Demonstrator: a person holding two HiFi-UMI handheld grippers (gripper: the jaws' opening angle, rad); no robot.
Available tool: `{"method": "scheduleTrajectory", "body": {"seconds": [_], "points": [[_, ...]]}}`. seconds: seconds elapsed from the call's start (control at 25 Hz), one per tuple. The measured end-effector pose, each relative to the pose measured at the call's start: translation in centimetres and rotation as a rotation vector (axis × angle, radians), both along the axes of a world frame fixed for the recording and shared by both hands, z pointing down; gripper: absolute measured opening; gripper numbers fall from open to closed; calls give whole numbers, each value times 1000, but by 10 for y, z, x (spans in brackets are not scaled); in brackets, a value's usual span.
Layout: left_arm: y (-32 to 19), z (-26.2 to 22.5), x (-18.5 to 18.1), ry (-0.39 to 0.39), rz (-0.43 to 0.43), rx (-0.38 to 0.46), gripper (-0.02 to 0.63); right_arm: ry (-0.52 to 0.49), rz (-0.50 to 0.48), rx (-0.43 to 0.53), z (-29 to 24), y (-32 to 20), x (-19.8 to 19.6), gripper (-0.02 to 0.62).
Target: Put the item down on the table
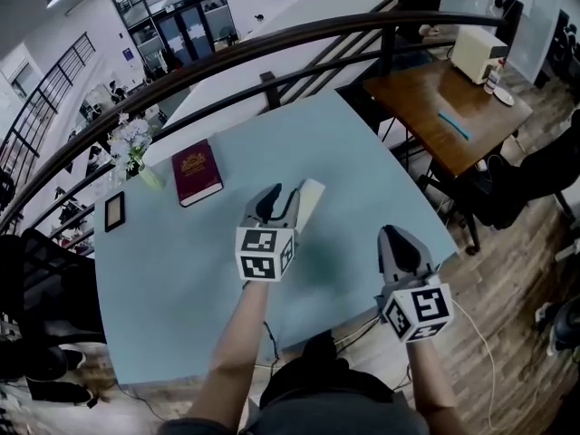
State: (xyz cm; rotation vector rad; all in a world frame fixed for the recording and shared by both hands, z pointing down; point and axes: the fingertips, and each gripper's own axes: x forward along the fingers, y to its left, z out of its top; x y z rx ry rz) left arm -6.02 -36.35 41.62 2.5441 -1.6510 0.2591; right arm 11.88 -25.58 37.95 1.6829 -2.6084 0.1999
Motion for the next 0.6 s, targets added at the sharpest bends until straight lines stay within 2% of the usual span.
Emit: {"method": "scheduleTrajectory", "body": {"seconds": [0.16, 0.36, 0.6], "points": [[28, -20, -8, 32, -18, 58, 85, -9, 0, 15, 0, 12, 2, 12], [66, -32, -12, 57, -22, 84, 24, -15, 4, 26, -3, 25, 4, 6], [101, -43, -17, 63, -22, 111, 6, -7, -6, 41, -8, 37, 2, -3]]}}
